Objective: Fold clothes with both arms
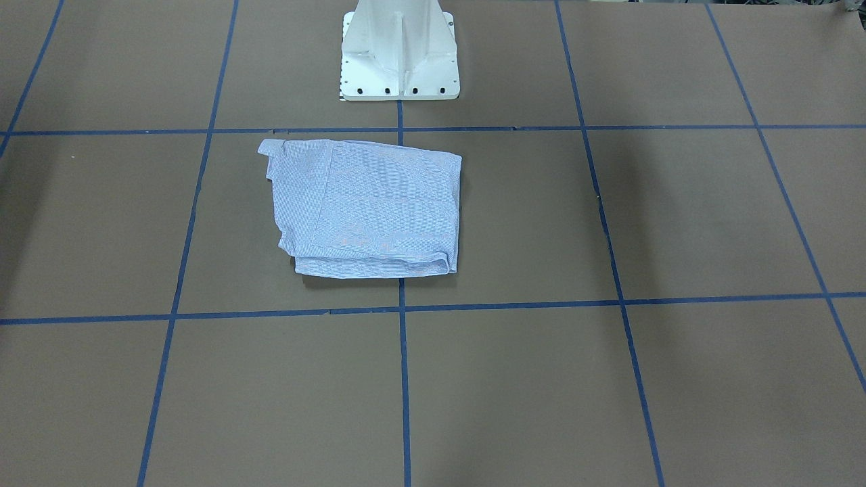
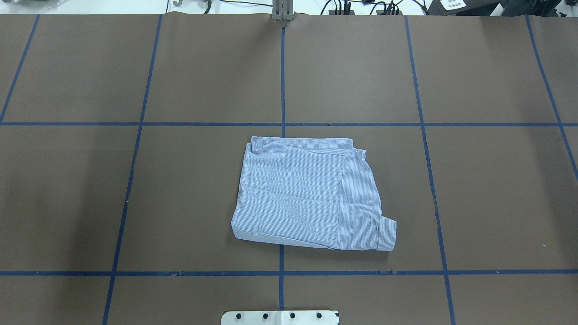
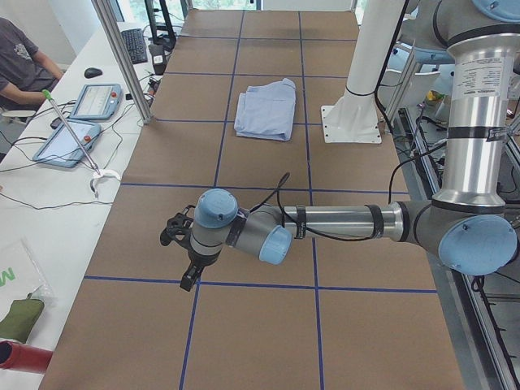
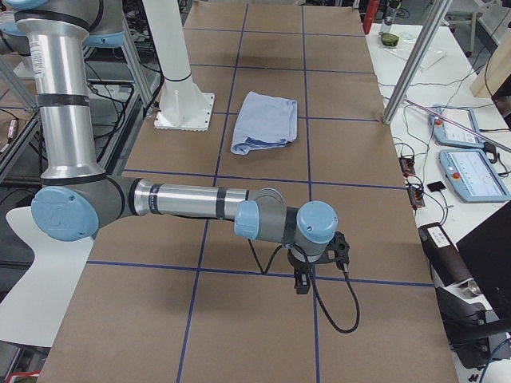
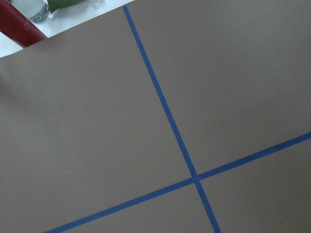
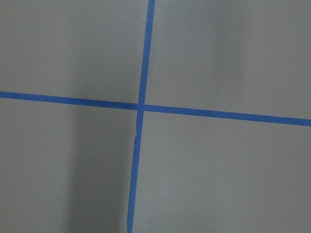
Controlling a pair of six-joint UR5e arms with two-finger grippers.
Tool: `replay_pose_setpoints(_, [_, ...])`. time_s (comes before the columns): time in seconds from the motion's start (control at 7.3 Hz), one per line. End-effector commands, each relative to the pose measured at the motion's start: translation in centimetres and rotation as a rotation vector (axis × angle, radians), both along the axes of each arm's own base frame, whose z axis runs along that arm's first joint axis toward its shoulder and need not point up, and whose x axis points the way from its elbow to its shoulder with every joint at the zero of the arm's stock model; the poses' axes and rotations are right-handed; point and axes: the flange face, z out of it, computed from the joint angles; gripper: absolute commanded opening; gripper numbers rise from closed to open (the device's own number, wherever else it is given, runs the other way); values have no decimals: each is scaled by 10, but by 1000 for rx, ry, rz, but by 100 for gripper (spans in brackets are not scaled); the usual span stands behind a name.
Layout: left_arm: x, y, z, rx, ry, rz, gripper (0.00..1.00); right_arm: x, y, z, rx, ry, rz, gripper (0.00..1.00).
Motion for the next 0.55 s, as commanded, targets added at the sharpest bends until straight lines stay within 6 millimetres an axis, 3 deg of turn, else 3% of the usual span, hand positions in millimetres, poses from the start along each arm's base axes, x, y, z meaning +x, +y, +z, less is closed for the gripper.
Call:
replay_pose_setpoints(0.0, [0, 14, 9, -74, 1, -4, 100, 3, 6, 3, -12, -5, 14, 100])
replay_pose_setpoints(0.41, [2, 21, -21, -234, 10, 0, 100, 3, 5, -1, -15, -6, 24, 100])
